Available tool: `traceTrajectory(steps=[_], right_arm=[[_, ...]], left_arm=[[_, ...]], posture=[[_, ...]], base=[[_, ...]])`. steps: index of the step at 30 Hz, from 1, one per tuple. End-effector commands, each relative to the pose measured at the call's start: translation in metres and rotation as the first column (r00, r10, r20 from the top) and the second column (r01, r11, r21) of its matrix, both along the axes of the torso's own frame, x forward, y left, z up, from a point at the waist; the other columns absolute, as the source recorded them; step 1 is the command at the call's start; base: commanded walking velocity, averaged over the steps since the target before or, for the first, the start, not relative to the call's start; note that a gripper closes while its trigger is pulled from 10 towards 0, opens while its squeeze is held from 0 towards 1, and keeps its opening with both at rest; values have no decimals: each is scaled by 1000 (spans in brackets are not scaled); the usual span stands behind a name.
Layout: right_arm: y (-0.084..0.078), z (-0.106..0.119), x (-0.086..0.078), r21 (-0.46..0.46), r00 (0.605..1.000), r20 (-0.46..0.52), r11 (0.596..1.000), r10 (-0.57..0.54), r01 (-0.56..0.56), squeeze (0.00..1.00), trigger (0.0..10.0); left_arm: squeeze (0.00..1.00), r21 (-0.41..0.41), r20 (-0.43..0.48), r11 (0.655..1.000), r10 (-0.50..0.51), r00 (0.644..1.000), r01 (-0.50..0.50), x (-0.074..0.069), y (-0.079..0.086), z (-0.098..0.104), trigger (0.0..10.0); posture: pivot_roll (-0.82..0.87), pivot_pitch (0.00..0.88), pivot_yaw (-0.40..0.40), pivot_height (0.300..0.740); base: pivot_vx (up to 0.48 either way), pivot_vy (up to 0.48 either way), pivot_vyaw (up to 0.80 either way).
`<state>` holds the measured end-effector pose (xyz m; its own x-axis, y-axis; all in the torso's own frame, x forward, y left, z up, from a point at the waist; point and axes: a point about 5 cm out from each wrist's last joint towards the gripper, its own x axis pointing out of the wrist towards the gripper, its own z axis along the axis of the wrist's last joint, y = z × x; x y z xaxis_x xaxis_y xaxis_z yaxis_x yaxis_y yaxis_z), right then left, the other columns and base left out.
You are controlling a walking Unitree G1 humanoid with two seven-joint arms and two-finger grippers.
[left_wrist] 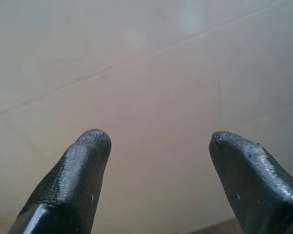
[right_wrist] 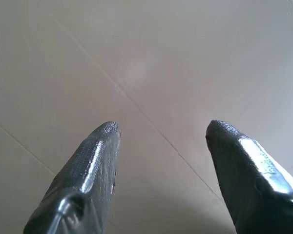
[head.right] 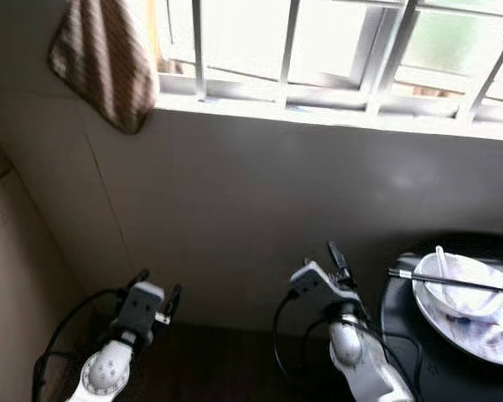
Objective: Kitchen organization
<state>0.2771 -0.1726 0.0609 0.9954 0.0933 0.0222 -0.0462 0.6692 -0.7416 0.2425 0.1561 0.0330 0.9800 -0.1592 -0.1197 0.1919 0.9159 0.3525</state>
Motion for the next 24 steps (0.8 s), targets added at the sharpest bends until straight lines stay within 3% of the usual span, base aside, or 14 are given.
traceTrajectory(steps=[1,8,17,24], right_arm=[[-12,0,0,-90,998,12,994,-58,59,0,10000],[-35,0,4,-202,983,27,962,-182,184,0,10000],[-49,-9,7,-251,965,-38,937,-259,242,0,10000],[-58,-6,12,-300,962,-34,921,-271,249,0,10000]], left_arm=[[0,-14,-4,999,-29,1000,29,-2,-9,-1,10000],[0,-14,-14,999,-30,999,29,-1,-10,-3,10000],[0,-18,-27,999,-34,999,34,0,-11,-5,10000],[0,-21,-29,999,-36,999,35,0,-12,-5,10000]], posture=[[35,0,-50,740],[32,0,-52,740],[29,0,-51,740],[26,0,-51,740]], base=[[0,0,0],[0,0,0],[0,0,0],[0,0,0]])
